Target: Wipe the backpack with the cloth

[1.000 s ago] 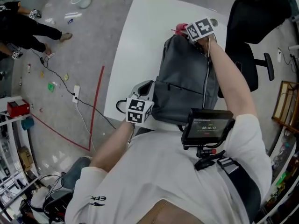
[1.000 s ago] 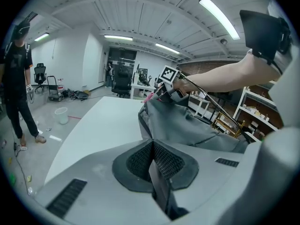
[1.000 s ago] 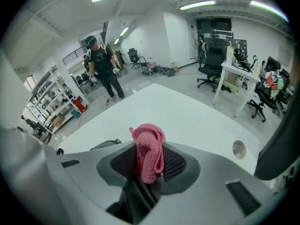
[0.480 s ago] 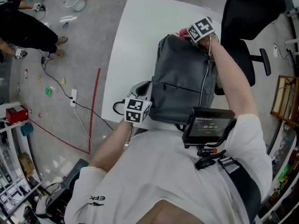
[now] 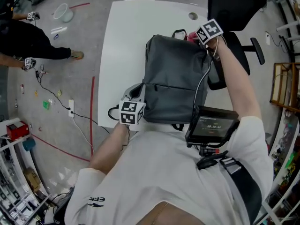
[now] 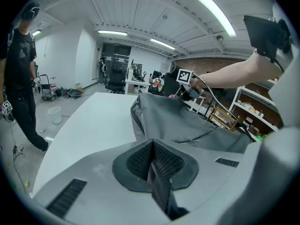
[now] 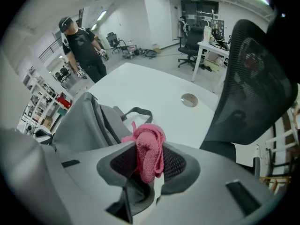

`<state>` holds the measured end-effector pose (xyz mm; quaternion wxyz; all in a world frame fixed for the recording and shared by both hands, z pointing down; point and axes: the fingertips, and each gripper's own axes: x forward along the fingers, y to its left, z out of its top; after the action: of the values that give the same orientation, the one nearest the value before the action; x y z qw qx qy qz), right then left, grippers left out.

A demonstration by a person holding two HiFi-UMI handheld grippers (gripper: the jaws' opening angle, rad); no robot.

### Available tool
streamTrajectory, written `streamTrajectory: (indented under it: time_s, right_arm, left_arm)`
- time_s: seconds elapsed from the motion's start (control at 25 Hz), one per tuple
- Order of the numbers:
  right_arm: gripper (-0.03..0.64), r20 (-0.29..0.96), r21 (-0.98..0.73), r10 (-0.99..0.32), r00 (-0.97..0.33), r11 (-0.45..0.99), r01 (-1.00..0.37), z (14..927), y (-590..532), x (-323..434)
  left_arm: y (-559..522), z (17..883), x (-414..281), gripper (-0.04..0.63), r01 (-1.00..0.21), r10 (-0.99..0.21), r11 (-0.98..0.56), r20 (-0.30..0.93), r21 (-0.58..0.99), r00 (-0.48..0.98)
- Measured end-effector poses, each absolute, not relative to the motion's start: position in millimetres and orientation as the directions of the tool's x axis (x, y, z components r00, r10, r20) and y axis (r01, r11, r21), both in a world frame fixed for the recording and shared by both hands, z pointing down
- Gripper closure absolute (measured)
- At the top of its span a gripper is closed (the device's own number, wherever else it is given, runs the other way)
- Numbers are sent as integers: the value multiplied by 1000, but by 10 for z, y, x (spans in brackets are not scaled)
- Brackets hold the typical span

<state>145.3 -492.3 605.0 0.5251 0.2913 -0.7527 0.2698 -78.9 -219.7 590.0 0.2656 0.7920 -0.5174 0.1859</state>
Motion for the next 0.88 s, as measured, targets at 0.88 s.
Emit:
streamTrajectory:
  time_s: [0.88]
  right_arm:
    - [489,947,-90,-218,-236,527,-845,6149,-4708,2322]
  left_arm:
    - [-2242,5960,-856,592,-925,-722,-320,579,207,379]
